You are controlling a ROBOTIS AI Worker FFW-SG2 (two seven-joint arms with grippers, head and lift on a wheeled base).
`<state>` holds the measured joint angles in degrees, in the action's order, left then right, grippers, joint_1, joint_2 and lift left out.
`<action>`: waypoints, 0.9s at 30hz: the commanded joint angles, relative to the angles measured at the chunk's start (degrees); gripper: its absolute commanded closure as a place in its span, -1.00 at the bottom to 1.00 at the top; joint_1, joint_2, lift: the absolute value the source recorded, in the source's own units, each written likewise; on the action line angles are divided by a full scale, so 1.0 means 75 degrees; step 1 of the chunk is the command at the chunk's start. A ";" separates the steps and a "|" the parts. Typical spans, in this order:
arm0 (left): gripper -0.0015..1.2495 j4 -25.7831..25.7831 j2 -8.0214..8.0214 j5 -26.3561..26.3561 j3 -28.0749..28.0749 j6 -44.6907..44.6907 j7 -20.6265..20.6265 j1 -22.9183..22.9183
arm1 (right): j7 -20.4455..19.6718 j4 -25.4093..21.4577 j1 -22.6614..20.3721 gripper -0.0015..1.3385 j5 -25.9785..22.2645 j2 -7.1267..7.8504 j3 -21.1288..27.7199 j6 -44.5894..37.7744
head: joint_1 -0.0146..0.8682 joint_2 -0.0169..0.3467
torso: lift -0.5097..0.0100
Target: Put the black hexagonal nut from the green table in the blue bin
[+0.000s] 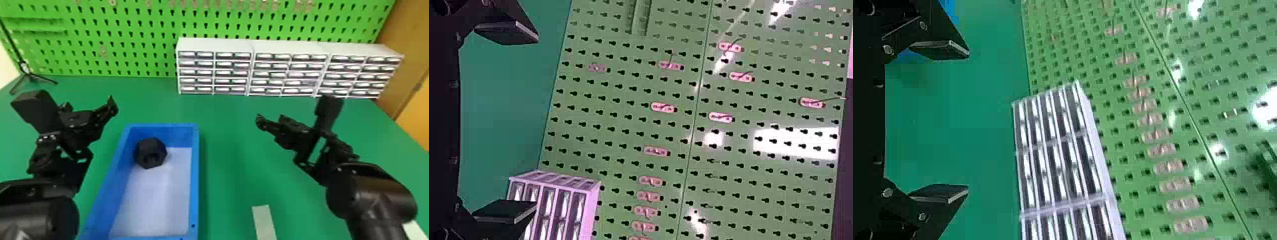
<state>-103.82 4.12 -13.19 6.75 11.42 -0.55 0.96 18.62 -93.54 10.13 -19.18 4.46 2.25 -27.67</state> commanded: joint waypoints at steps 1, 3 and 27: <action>-0.82 -0.0010 0.0001 -0.0011 0.0014 -0.0011 0.0003 0.0001 | -0.0057 -0.0196 -0.0191 -0.49 0.0319 -0.0161 0.0590 -0.0002 | 0.60 -0.86 | 0.59; -0.82 -0.0021 0.0001 -0.0011 0.0014 -0.0011 0.0003 0.0001 | -0.0128 -0.0279 -0.0250 -0.48 0.0483 -0.0232 0.0789 -0.0002 | 0.60 -0.86 | 0.59; -0.81 -0.0115 0.0001 -0.0034 0.0096 -0.0069 0.0003 0.0024 | -0.0233 -0.0548 -0.0543 -0.41 0.1784 -0.0602 0.1961 0.0010 | 0.60 -0.86 | 0.59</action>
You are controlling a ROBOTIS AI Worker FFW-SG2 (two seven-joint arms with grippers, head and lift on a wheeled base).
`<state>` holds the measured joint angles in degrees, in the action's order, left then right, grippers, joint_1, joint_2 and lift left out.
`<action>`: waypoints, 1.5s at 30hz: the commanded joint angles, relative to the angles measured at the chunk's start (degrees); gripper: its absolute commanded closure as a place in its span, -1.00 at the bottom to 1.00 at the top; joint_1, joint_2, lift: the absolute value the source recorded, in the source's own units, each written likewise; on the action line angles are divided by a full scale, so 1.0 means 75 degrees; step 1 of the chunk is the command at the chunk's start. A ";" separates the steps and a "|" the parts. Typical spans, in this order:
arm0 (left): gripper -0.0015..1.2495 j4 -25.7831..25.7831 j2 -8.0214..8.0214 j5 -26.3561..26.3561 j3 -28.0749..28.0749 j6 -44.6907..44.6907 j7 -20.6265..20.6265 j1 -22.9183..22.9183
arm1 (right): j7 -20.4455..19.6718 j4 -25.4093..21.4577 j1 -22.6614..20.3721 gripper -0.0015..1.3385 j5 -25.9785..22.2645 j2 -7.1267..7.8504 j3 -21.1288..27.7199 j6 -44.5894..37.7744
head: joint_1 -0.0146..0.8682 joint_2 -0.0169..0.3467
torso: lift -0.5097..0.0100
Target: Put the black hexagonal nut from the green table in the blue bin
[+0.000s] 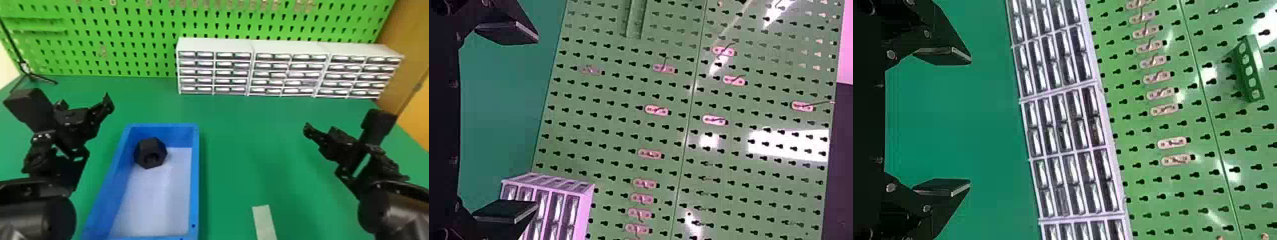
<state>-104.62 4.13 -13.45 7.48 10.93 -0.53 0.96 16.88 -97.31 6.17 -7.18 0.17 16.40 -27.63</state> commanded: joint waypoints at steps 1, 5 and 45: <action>-0.81 -0.0008 0.0000 0.0000 -0.0013 -0.0004 0.0001 0.0024 | 0.0000 -0.0068 -0.0026 -0.41 0.0254 -0.0029 0.0087 0.0004 | 0.60 -0.86 | 0.59; -0.81 -0.0008 0.0000 0.0000 -0.0048 -0.0004 -0.0011 0.0012 | -0.0023 -0.0139 -0.0026 -0.41 0.0360 -0.0029 0.0181 0.0004 | 0.60 -0.86 | 0.59; -0.81 -0.0008 0.0000 0.0012 -0.0142 -0.0097 -0.0011 0.0000 | -0.0106 -0.0560 -0.0225 -0.41 0.0067 -0.0029 0.0310 0.0086 | 0.60 -0.86 | 0.59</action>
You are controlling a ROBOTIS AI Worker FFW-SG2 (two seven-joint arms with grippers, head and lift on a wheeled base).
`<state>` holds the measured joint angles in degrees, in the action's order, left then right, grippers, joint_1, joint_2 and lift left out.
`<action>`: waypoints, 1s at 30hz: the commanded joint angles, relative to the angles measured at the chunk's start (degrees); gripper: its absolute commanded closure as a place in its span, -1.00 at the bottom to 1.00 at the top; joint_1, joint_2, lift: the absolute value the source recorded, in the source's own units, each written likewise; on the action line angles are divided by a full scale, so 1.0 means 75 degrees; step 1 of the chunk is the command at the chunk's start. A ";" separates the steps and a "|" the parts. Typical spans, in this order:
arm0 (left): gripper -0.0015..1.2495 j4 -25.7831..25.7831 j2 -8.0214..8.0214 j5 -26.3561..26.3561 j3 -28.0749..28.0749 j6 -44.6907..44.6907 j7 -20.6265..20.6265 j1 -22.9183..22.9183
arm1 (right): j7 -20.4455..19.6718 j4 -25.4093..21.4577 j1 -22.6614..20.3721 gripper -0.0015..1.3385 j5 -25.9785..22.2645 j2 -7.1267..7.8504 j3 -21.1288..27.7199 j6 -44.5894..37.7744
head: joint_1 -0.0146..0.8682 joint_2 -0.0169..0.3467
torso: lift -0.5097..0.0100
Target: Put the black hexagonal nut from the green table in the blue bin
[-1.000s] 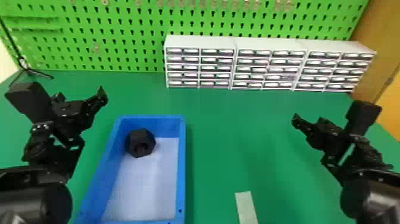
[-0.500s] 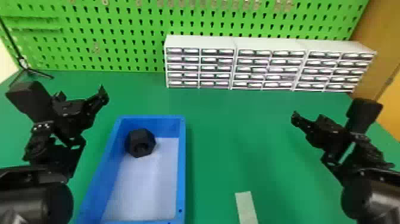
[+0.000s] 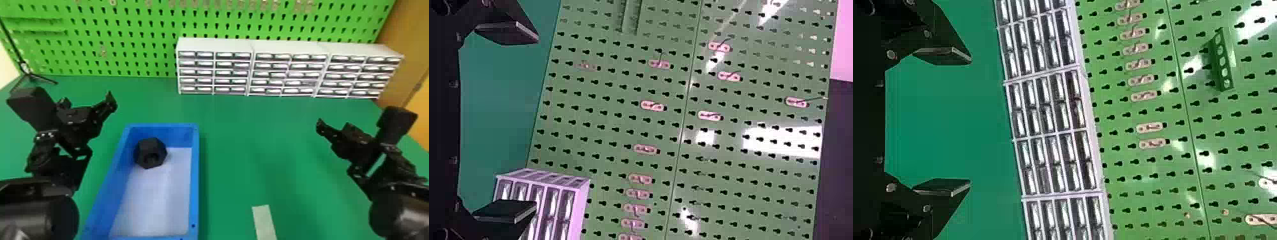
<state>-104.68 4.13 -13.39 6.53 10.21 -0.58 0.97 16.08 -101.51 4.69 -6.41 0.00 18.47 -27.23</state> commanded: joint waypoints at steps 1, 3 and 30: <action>-0.81 0.0000 0.0000 0.0004 -0.0003 -0.0002 -0.0004 0.0000 | 0.0000 0.0012 -0.0040 -0.41 -0.0060 -0.0007 0.0045 0.0045 | 0.60 -0.86 | 0.59; -0.81 0.0000 0.0000 0.0004 -0.0003 -0.0002 -0.0004 -0.0012 | 0.0000 0.0012 -0.0051 -0.41 -0.0060 -0.0007 0.0057 0.0068 | 0.60 -0.86 | 0.59; -0.81 0.0000 0.0000 0.0039 -0.0062 -0.0013 0.0008 0.0035 | 0.0000 0.0035 -0.0063 -0.41 -0.0153 0.0023 0.0022 0.0162 | 0.60 -0.86 | 0.59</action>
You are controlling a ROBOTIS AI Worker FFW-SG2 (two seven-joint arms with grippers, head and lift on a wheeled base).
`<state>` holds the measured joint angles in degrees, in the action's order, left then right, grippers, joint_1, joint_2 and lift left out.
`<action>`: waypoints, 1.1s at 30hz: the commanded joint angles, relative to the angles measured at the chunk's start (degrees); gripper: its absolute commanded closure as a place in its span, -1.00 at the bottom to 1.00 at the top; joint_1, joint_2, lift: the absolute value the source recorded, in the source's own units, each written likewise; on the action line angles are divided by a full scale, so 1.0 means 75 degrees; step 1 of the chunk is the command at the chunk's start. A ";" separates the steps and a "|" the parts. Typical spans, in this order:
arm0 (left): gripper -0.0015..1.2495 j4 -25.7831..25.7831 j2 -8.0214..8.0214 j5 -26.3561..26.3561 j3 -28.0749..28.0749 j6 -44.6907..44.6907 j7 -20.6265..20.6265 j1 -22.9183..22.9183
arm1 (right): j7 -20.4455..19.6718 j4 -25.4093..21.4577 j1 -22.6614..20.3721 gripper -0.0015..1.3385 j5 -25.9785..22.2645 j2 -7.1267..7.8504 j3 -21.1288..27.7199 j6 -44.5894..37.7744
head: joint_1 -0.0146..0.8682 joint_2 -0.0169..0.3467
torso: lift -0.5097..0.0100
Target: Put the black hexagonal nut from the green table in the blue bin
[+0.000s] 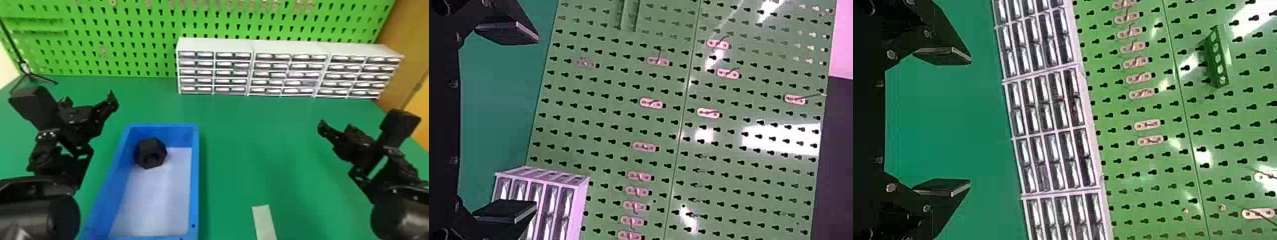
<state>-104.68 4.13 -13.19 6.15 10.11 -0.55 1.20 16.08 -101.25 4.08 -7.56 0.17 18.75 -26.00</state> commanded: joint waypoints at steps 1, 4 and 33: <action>-0.81 0.0000 0.0000 0.0012 0.0000 0.0000 0.0002 0.0004 | 0.0000 0.0011 0.0019 -0.41 0.0000 0.0000 -0.0027 -0.0002 | 0.60 -0.86 | 0.59; -0.81 0.0000 0.0000 0.0012 -0.0011 0.0000 0.0002 0.0004 | 0.0000 0.0000 0.0019 -0.41 -0.0012 0.0012 -0.0051 -0.0014 | 0.60 -0.86 | 0.59; -0.81 0.0012 0.0000 0.0024 -0.0023 0.0000 -0.0009 0.0004 | 0.0000 0.0000 0.0031 -0.41 -0.0012 -0.0012 -0.0098 -0.0107 | 0.60 -0.86 | 0.59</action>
<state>-104.59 4.12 -13.01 5.98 10.11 -0.58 1.23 16.08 -101.23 4.37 -7.65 0.21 17.96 -26.79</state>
